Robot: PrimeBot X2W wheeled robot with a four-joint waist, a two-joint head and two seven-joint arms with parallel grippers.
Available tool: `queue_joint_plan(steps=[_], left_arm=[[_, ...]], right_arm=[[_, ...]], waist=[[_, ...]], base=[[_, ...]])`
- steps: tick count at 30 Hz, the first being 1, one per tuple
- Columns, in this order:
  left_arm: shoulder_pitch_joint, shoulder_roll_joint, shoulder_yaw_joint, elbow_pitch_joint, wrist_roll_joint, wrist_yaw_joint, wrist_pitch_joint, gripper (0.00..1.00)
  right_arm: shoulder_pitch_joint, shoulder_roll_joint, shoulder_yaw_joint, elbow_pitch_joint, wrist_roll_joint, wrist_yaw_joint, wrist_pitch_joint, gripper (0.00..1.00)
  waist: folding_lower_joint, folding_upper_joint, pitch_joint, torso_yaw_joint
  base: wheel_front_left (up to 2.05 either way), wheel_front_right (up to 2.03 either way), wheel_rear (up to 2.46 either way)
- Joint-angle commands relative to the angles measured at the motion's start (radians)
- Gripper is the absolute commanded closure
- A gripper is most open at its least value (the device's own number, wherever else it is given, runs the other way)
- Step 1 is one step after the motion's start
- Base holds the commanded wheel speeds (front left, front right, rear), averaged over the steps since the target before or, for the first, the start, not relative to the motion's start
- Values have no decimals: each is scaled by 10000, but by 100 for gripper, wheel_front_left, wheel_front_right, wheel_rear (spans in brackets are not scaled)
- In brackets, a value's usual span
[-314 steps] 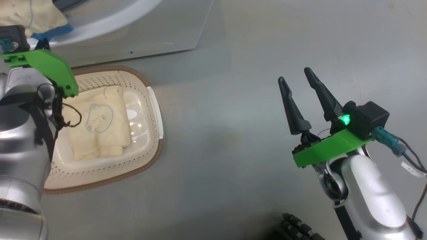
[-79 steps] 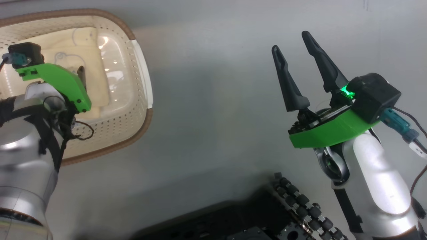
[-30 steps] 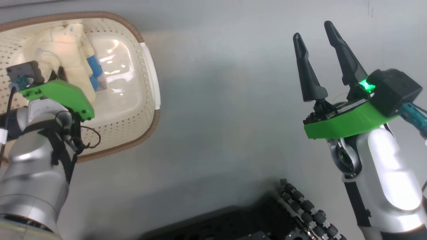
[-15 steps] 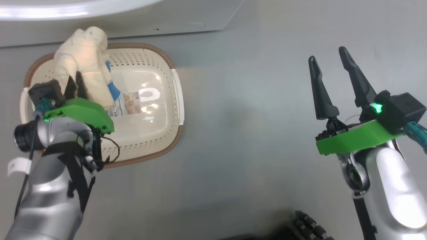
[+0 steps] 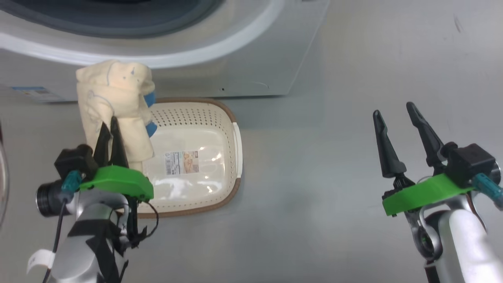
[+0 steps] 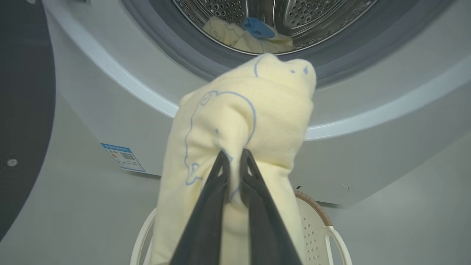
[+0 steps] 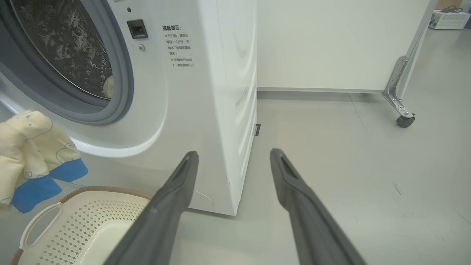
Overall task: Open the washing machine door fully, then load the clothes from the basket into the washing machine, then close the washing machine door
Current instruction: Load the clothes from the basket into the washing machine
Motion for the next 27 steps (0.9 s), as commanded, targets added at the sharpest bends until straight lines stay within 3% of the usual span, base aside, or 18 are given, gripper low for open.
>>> queue_joint_plan(steps=[1,12,27], left_arm=[[303,243,378,-523,196,23,-142,100],[1756,616,281,-1895,604,241,-80,100],[3801,1123,62,-3962,605,784,915,100]], right_arm=[[227,-83,156,-376,-71,-29,70,0],[1227,-74,96,-602,-141,-29,463,0],[2530,-69,35,-1231,40,-29,913,0]], waist=[[2,-1,-766,392],[2,-1,-2358,730],[2,-1,-3972,762]], base=[[0,0,0],[0,0,0],[0,0,0]])
